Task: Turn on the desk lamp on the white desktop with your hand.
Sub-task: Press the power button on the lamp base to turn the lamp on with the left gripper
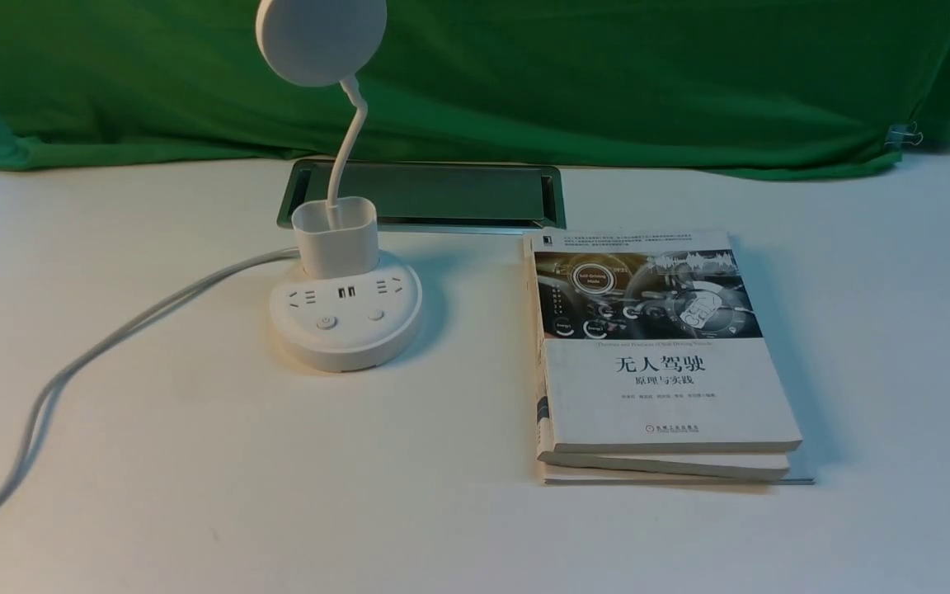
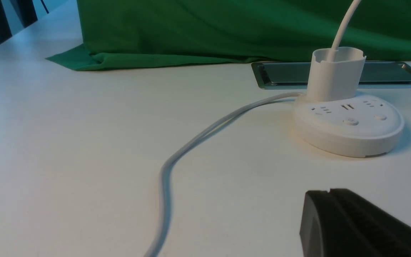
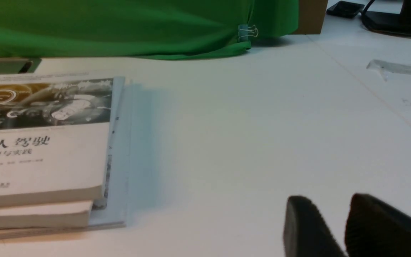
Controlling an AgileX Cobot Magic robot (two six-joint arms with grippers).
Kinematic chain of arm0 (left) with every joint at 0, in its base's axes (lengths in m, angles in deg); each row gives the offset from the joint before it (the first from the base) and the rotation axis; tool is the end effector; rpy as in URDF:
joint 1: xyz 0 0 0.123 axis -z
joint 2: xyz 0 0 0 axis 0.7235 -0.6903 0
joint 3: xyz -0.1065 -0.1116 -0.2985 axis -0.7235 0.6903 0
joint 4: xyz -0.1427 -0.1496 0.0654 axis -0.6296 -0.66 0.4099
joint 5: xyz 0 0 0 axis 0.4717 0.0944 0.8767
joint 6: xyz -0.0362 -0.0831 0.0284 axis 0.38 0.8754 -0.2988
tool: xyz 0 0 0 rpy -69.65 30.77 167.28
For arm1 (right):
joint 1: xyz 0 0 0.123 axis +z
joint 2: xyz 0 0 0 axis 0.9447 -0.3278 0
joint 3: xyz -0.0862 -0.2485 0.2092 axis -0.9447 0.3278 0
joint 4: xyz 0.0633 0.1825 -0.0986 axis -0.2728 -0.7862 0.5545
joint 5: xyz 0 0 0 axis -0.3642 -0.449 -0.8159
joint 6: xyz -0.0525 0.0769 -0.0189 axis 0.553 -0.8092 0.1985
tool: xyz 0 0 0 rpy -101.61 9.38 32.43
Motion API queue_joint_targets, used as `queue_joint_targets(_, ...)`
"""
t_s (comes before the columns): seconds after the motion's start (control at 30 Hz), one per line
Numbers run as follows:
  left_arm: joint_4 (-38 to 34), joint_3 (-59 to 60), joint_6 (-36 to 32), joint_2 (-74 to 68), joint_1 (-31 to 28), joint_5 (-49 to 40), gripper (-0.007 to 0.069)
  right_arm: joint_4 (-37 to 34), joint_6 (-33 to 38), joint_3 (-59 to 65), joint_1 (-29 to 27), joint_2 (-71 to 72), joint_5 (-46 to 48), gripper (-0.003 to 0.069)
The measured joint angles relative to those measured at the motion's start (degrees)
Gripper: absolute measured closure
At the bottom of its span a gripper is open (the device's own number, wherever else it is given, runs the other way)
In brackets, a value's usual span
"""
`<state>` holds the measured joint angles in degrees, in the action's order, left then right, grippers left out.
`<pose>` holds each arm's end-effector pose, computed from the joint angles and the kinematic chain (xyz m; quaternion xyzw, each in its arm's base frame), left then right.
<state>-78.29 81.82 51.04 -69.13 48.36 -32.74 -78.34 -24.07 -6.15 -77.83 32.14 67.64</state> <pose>-0.0273 -0.0006 0.1910 0.0216 0.7533 -0.0153 0.6571 -0.0274 0.0032 0.1867 0.0448 0.7623 -0.0414 0.6443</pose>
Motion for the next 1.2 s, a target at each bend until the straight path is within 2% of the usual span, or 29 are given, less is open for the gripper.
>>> queue_joint_targets(0.47, 0.0, 0.0, 0.0, 0.0, 0.0, 0.1, 0.0603, 0.0, 0.0, 0.0, 0.0, 0.0, 0.0, 0.0418)
queue_joint_targets(0.63, 1.3, 0.0, 0.0, 0.0, 0.0, 5.5, 0.0603, 0.0, 0.0, 0.0, 0.0, 0.0, 0.0, 0.0418)
queue_joint_targets(0.8, 3.9, 0.0, -0.2, 0.0, 0.0, 29.2, 0.0603, 0.0, 0.0, 0.0, 0.0, 0.0, -0.1, 0.0418)
queue_joint_targets(0.83, 4.3, 0.0, -0.2, 0.0, 0.0, 36.4, 0.0603, 0.0, 0.0, 0.0, 0.0, 0.0, -0.1, 0.0418)
queue_joint_targets(0.9, 4.3, 0.0, -0.2, 0.0, 0.0, 42.9, 0.0603, 0.0, 0.0, 0.0, 0.0, 0.0, -0.1, 0.0418)
queue_joint_targets(0.93, 4.3, 0.0, -0.1, 0.0, 0.0, 49.0, 0.0603, 0.0, 0.0, 0.0, 0.0, 0.0, -0.1, 0.0418)
queue_joint_targets(1.0, 4.8, 0.0, 0.7, 0.0, 0.0, 54.0, 0.0603, 0.0, 0.0, 0.0, 0.0, 0.0, -0.1, 0.0418)
queue_joint_targets(1.1, 7.9, 0.0, 6.7, 0.0, 0.0, 65.3, 0.0603, 0.0, 0.0, 0.0, 0.0, 0.0, -0.1, 0.0418)
queue_joint_targets(1.13, 8.7, 0.0, 8.5, 0.2, 0.0, 67.4, 0.0603, 0.0, 0.0, 0.0, 0.0, 0.0, -0.1, 0.0418)
queue_joint_targets(1.2, 9.8, -2.1, 12.0, 0.2, 0.0, 66.0, 0.0603, 0.0, 0.0, 0.0, 0.0, 0.0, -0.1, 0.0418)
